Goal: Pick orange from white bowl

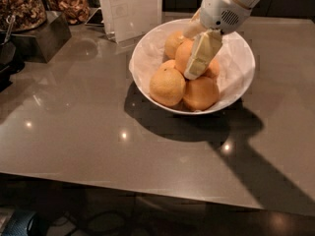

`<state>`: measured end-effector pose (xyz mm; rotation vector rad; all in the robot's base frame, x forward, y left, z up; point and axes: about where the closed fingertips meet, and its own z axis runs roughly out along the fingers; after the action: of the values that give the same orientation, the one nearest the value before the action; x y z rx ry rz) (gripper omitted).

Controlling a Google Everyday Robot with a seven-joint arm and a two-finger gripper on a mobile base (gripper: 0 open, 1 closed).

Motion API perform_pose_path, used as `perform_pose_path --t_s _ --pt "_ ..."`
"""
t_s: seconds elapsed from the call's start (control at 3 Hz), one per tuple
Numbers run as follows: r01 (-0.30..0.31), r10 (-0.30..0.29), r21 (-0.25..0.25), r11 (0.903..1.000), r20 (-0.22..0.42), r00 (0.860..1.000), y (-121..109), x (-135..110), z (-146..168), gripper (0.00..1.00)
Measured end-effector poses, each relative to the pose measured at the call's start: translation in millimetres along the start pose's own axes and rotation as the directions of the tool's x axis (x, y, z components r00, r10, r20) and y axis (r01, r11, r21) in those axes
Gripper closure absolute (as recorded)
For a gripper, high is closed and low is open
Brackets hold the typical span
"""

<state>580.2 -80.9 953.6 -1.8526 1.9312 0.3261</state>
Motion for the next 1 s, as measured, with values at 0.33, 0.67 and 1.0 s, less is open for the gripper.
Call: perform_pose_path --t_s 0.33,0.67,1.0 --pt "-0.015 0.015 -0.011 0.9998 0.01 1.0 -3.3 5.1 7.4 0.19" --pt "-0.028 0.028 -0.019 0.9994 0.017 0.999 -5.2 9.2 12.5 0.28" --pt "-0.049 0.049 -0.018 0.9986 0.016 0.999 -3.6 15.8 13.0 0.46"
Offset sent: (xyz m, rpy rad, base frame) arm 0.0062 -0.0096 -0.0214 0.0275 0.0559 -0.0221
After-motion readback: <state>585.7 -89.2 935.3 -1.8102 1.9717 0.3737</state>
